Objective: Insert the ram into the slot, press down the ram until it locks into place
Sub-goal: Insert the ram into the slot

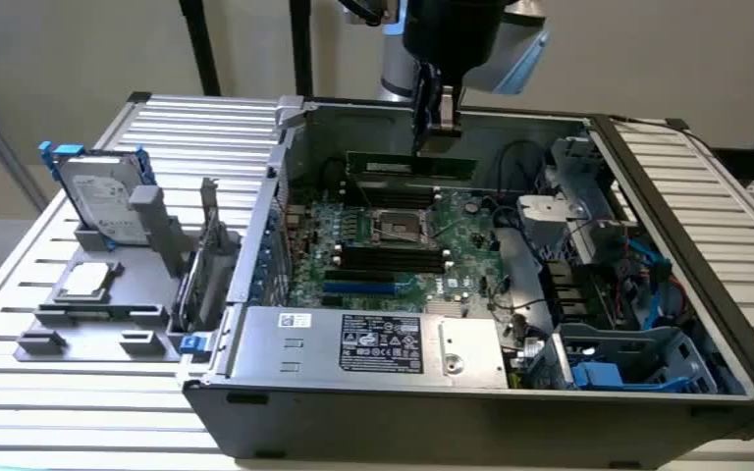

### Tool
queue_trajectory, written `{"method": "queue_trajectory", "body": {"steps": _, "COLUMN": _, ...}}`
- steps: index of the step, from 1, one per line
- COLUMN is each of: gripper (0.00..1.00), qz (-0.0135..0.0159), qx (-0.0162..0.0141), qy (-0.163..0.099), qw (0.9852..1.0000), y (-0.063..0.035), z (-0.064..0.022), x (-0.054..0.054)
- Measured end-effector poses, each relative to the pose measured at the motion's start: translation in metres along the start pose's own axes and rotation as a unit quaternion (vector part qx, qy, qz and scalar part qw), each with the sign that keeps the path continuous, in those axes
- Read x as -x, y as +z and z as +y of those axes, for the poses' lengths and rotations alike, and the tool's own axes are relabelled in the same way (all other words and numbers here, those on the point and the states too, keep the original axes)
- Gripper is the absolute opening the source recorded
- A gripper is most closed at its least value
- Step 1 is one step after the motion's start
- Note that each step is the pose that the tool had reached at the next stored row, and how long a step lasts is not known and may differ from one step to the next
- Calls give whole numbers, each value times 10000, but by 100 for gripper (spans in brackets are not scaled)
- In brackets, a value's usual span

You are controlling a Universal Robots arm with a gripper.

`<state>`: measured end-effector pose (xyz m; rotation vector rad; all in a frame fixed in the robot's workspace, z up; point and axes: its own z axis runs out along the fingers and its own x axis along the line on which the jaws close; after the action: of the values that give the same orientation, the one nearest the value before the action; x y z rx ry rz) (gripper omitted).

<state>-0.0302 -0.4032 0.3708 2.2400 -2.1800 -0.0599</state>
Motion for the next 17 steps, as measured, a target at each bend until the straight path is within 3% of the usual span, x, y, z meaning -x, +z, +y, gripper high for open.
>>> {"method": "queue_trajectory", "body": {"steps": 13, "gripper": 13, "qz": 1, "qx": 0, "qy": 0, "qw": 10000, "y": 0, "z": 0, "x": 0}}
{"method": "queue_trajectory", "body": {"steps": 17, "gripper": 13, "qz": 0, "qx": 0, "qy": 13, "qw": 10000, "y": 55, "z": 11, "x": -1}}
